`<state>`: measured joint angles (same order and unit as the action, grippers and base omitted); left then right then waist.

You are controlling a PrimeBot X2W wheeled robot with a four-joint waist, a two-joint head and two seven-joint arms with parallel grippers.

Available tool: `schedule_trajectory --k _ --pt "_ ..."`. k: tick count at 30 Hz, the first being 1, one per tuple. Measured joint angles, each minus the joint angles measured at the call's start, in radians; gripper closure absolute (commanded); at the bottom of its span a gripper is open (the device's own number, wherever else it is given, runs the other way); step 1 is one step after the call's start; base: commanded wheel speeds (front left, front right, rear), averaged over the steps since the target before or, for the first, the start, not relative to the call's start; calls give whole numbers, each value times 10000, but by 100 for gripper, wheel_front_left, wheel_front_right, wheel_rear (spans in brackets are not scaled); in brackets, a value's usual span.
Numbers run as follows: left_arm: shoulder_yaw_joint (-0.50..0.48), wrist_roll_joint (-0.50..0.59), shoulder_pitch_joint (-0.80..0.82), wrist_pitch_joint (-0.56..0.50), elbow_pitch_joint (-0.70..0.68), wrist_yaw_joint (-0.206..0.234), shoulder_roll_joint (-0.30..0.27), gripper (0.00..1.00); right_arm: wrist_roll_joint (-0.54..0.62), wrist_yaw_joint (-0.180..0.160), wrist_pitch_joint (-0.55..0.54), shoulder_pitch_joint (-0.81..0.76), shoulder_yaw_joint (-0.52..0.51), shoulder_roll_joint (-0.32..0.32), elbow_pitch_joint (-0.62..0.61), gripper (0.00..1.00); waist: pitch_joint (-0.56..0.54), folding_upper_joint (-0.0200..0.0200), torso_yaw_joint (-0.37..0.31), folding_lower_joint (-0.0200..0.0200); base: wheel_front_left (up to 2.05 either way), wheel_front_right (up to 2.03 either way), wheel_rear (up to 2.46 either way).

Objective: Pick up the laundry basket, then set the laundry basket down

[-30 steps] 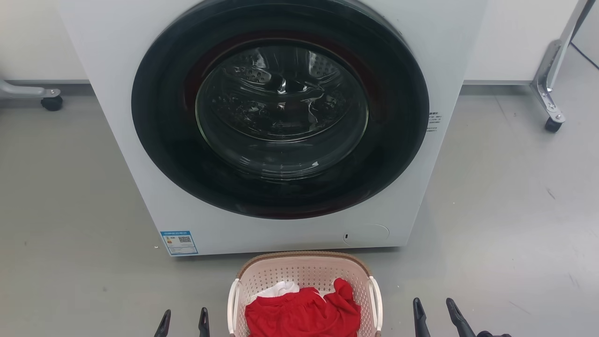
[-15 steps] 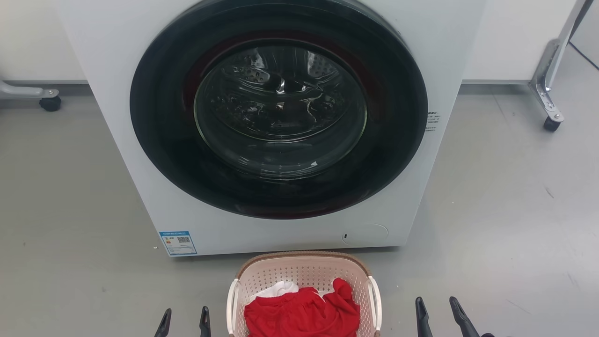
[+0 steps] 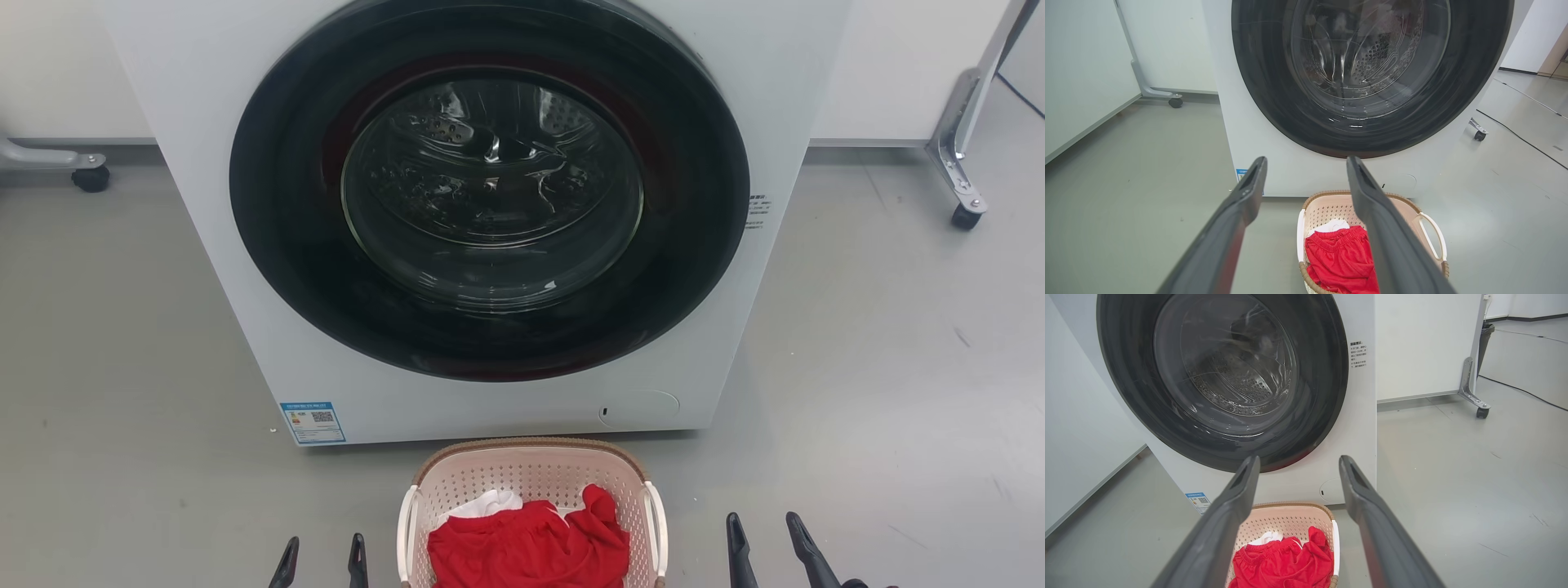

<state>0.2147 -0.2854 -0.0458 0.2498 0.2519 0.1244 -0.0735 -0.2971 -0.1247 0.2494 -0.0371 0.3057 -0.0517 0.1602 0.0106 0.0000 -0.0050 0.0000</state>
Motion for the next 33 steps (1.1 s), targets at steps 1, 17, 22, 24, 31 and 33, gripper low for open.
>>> schedule_trajectory --k 1,17,22,24,31,33 --pt "0 0 0 0 0 0 2 0 -4 0 0 0 8 0 -15 0 1 0 2 0 0 0 0" --pt "-242 -871 -201 -295 543 -201 50 100 -867 194 -211 -230 -288 10 516 100 -3 0 10 0 0 0 0" --pt "-407 -1639 -179 -508 548 -314 65 100 -1664 295 -447 -167 -508 13 543 100 -8 0 13 0 0 0 0" --pt "-499 -2088 -144 -642 550 -387 79 100 -2096 385 -562 -128 -654 15 566 100 -12 0 14 0 0 0 0" --pt "-732 -2989 6 -907 550 -564 104 100 -3022 546 -844 -73 -988 25 648 100 -19 0 17 1 0 0 0" --pt "-792 -3329 22 -1003 550 -633 105 100 -3331 610 -951 -21 -1083 31 673 100 -21 0 18 0 0 0 0"
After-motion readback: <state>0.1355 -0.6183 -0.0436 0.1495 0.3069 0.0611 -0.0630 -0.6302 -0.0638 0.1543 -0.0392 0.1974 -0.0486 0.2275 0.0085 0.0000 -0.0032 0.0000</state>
